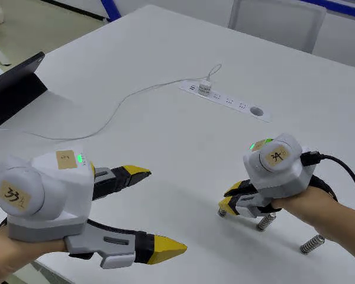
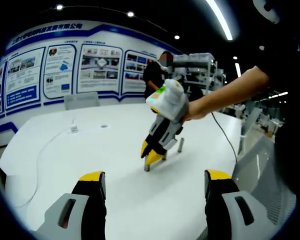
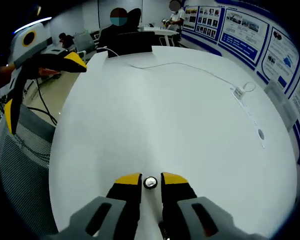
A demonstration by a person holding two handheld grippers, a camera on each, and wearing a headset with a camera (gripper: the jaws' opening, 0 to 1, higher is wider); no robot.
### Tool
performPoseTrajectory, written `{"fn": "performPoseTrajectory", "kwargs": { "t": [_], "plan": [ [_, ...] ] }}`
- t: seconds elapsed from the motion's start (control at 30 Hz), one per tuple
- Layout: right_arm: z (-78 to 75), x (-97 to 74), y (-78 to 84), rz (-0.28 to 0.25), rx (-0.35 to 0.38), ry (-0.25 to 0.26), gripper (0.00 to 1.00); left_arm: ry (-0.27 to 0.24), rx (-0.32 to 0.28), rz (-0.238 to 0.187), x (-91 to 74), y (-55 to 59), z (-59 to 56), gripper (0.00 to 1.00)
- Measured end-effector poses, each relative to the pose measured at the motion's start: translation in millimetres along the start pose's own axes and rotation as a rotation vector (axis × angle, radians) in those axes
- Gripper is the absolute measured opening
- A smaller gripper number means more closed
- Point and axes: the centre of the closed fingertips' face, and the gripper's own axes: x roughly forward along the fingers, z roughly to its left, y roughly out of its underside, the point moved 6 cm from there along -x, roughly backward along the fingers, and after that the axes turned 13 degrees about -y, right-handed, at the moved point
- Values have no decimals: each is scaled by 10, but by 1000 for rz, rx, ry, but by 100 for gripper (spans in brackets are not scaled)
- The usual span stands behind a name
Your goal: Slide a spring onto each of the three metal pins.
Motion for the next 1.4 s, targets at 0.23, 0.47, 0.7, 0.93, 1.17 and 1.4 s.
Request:
{"fn": "performPoseTrajectory", "kwargs": {
  "t": [0.23,0.47,0.7,0.93,1.17,1.4],
  "plan": [
    [50,-192,-70,-75,-28,26,21,-6,6,-2,-18,-28,7,84],
    [131,-512,-16,-142,-107,120,30,-18,12,-25,-13,-129,10,86],
    [194,-934,163,-265,-58,229,36,-39,31,-76,9,-340,19,87],
    [297,-1437,497,-405,42,393,57,-44,33,-97,34,-444,0,91],
    [424,-1801,980,-484,182,495,62,-88,91,-102,34,-454,-46,94],
    [576,-2102,1314,-572,279,609,66,-108,60,-132,18,-529,-44,100]
  ]
}}
